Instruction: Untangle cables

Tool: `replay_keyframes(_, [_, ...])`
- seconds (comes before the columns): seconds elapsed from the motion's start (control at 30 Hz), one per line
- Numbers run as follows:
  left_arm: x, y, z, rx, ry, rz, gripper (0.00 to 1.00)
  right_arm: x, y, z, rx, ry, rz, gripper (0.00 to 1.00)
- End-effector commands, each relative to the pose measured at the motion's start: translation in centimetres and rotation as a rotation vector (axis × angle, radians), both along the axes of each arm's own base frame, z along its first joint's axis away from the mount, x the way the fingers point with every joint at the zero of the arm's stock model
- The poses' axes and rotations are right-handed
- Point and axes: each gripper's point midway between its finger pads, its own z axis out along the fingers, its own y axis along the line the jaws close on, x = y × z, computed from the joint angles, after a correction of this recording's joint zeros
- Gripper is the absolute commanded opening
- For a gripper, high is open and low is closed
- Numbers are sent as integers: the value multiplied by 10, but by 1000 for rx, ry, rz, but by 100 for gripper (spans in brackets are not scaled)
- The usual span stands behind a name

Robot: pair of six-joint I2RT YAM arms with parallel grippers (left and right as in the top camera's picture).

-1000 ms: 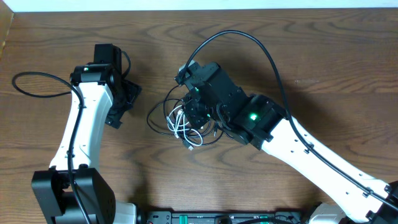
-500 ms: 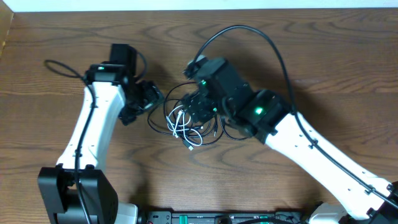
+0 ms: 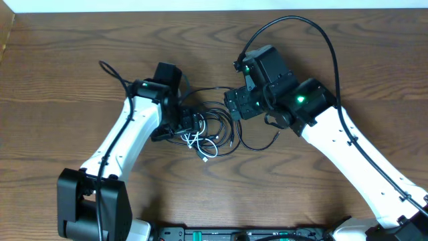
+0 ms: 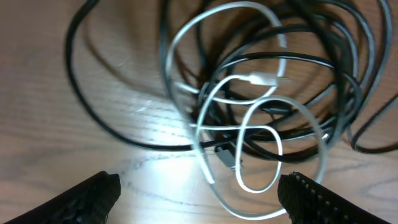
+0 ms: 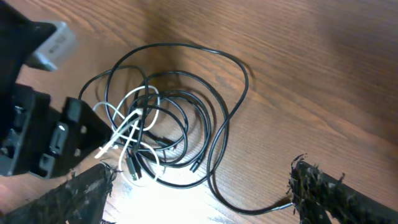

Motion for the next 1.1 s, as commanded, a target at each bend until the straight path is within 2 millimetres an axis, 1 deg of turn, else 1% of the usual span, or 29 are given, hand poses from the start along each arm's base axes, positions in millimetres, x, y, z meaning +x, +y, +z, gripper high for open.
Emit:
replay_keyframes(0.0, [-3,-8,-4,-8,0,-81,87,2,0,7,19,-6,-12,90])
replay_keyframes(0.13, [-1,-12,-3,-36,-6,-92,87,2,0,7,18,-4,-12,93])
replay_keyframes(0.33, [2,-31,19,-185,-64,-187,87,2,0,6,17,-4,-12,95])
replay_keyframes(0.47, [-1,-37,22,-217,-74,-234,87,2,0,6,17,-3,-12,97])
replay_keyframes(0.53, [-2,-36,19,-210,-67,-231,87,2,0,6,17,-4,-12,97])
replay_keyframes(0.67, [-2,-19,8,-113,-54,-174,87,2,0,6,17,-3,-12,97])
replay_keyframes(0.83, [1,-19,-3,-116,-67,-141,86,3,1,4,16,-1,-12,97])
replay_keyframes(0.97, [5,-20,-14,-123,-99,-136,80,3,1,1,10,6,-12,97])
replay_keyframes(1.07, [2,-20,-23,-124,-94,-129,74,2,0,-1,5,13,-12,97])
